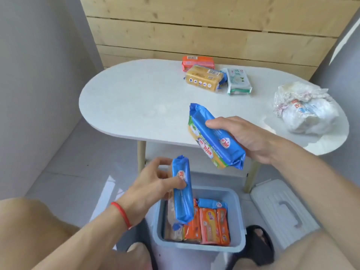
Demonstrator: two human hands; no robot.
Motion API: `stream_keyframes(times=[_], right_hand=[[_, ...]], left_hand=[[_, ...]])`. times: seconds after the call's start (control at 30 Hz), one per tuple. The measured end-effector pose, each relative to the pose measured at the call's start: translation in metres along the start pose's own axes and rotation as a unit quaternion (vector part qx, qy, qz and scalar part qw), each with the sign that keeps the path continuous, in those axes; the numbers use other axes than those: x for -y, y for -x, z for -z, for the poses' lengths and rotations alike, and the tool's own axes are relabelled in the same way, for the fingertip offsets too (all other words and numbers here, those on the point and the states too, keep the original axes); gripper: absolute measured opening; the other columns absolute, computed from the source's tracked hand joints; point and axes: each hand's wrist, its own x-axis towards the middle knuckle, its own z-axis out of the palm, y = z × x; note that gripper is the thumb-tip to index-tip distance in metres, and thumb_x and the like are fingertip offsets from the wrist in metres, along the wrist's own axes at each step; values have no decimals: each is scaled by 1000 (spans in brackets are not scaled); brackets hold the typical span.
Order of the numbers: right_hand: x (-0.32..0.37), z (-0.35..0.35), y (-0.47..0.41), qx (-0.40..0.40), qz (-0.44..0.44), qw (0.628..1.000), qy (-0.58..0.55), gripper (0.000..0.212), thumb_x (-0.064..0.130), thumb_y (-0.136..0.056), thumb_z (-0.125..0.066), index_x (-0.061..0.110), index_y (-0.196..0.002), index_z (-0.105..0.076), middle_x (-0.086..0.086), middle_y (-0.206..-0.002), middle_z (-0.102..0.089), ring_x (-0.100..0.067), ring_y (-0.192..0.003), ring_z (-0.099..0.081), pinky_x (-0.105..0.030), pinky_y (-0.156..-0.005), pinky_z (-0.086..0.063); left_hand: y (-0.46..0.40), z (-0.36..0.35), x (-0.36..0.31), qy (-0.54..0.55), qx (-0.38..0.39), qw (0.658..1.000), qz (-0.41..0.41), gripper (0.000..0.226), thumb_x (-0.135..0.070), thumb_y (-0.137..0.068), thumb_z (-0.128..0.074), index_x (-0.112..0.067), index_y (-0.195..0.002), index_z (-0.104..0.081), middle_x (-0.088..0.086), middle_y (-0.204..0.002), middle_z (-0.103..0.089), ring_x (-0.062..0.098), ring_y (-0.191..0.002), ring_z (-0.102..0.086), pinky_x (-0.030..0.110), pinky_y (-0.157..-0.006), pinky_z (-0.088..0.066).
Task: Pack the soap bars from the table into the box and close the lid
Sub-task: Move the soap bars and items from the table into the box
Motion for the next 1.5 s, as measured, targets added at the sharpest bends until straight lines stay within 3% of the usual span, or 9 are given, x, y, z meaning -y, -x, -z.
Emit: stream_keyframes(times=[0.3, 0.47, 0.67, 0.77, 0.93, 1.07, 1.3, 1.4, 1.5], right_hand=[[-86, -48, 45, -3, -192, 948, 256, 64, 71, -52, -68, 34, -103, -59, 12, -100, -70, -8, -91, -68, -36, -81, -56], [-162, -74, 12, -45, -289, 893, 341, 70, 62, -65, -61, 16, -118, -52, -3, -107, -67, -22, -94, -65, -32, -63, -47], [-223, -132, -13, -100, -318, 906, 262, 87, 59, -81, -61, 23, -153, -29, -13, -142, -56, -35, -128, -56, -39, -97, -48], [-235, -156, -15, -146, -311, 905, 249, 72, 62, -85, -56, 27, -143, -36, -10, -132, -62, -34, -120, -61, -40, -92, -50], [-251, -177, -13, -108, -296, 906, 283, 66, 57, -92, -56, 28, -145, -29, -14, -137, -51, -37, -122, -58, -44, -96, -48], [-254, -162, -21, -51, -286, 922, 256, 63, 49, -94, -60, 35, -148, -30, -8, -143, -55, -33, -125, -57, -45, -103, -49], [-252, -183, -29, 58, -247, 901, 352, 102, 44, -96, -61, 54, -151, 25, -22, -165, -24, -39, -151, -28, -50, -115, -37], [-252, -191, -31, 79, -258, 880, 391, 115, 6, -95, -62, 50, -151, 27, -30, -163, -19, -43, -149, -29, -53, -113, -40], [-252, -189, -33, 87, -272, 873, 395, 116, 6, -94, -65, 52, -152, 24, -34, -163, -5, -47, -145, -34, -55, -110, -41]], left_hand=[[-59, -59, 131, -251, -71, 964, 49, 56, -30, -75, -75, -18, -123, -48, 10, -111, -57, 26, -92, -64, 28, -74, -50], [-75, -65, 167, -515, -7, 857, -15, 54, -23, -76, -59, -23, -129, -45, 15, -129, -35, 39, -106, -51, 44, -92, -49], [-84, -58, 187, -761, 8, 636, -132, 58, -42, -85, -43, -12, -135, -49, 22, -142, -46, 43, -139, -18, 65, -110, -16], [-90, -48, 194, -763, 2, 640, -85, 68, -59, -91, -35, -21, -147, -37, 18, -160, -20, 40, -151, 12, 77, -106, 10], [-89, -33, 205, -792, 37, 605, -66, 80, -62, -90, -40, -29, -157, -14, 10, -166, 1, 41, -145, 32, 80, -101, 12], [-82, -26, 205, -741, 9, 667, -80, 87, -51, -83, -55, -35, -155, -9, 7, -165, 12, 40, -146, 29, 76, -108, 6], [-64, -28, 212, -300, -83, 944, 112, 109, -27, -84, -64, -38, -151, 22, 26, -157, -9, 41, -137, -37, 43, -110, -38], [-68, -28, 209, -213, -89, 967, 111, 86, -26, -97, -49, -40, -153, 15, 25, -141, -33, 28, -96, -56, 30, -93, -42], [-69, -25, 207, -238, -66, 960, 134, 87, -29, -98, -47, -40, -151, 20, 23, -133, -37, 29, -88, -56, 31, -89, -47]])
